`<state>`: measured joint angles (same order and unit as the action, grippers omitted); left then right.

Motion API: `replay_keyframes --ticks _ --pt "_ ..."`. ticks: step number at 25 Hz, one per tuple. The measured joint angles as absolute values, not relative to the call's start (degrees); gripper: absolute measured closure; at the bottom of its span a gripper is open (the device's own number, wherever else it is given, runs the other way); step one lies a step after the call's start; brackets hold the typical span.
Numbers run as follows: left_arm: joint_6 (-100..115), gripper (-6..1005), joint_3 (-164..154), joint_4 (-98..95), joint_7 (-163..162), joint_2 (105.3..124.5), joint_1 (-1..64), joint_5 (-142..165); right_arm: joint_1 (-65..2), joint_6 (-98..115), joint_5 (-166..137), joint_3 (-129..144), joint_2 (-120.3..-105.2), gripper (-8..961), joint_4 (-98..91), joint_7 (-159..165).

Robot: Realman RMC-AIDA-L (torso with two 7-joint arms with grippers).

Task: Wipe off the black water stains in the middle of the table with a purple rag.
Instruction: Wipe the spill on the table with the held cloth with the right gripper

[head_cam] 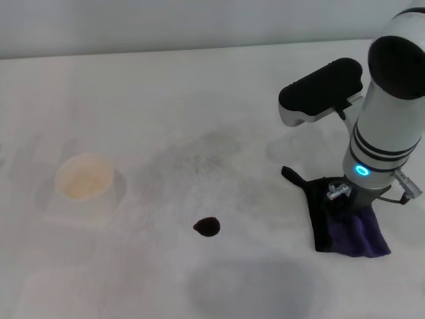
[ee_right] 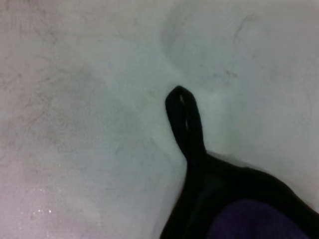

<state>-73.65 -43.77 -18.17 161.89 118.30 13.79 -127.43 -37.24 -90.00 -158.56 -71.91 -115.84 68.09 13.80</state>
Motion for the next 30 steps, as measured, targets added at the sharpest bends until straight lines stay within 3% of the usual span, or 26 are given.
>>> replay_keyframes --ticks 16,30 --pt "-73.7 153 -43.8 -18.2 161.9 118.30 13.6 -127.3 -37.7 -89.4 -158.2 -70.2 -115.90 800 67.7 13.8" --pt "-73.7 152 -43.8 -18.2 161.9 118.30 13.4 -127.5 -39.4 -87.7 -155.7 -67.4 -116.27 886 69.8 13.9"
